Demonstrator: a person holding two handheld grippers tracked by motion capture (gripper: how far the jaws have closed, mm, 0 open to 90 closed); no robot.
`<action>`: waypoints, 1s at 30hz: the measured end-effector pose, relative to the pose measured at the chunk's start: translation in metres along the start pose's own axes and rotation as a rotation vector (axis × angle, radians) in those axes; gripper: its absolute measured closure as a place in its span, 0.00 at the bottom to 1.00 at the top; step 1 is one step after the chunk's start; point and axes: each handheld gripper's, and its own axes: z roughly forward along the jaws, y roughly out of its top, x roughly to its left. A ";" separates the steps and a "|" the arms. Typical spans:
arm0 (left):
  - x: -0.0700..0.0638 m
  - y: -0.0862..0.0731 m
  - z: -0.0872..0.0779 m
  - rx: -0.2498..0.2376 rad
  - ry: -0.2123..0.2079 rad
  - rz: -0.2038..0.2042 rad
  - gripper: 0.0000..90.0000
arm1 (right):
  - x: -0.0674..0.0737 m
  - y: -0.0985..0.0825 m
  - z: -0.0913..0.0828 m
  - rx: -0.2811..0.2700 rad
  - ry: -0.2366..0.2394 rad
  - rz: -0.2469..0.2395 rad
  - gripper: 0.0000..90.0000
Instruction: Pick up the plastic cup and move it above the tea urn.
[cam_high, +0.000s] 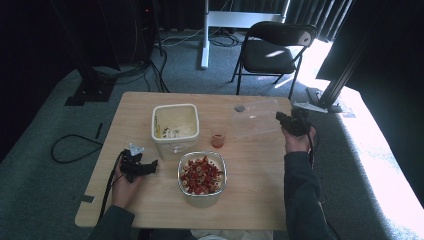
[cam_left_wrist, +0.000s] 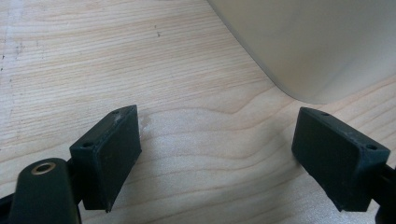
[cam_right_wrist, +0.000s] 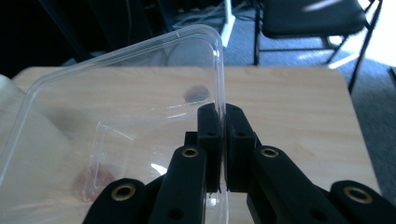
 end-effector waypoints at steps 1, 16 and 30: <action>0.000 0.000 0.000 0.001 0.000 0.001 0.18 | 0.011 0.010 0.000 -0.015 0.025 -0.013 0.97; 0.000 0.000 0.000 0.000 -0.002 0.000 0.18 | 0.123 0.060 0.028 -0.001 0.167 -0.167 0.97; 0.000 0.000 0.000 0.003 -0.003 0.000 0.18 | 0.187 0.068 0.055 0.029 0.182 -0.254 0.96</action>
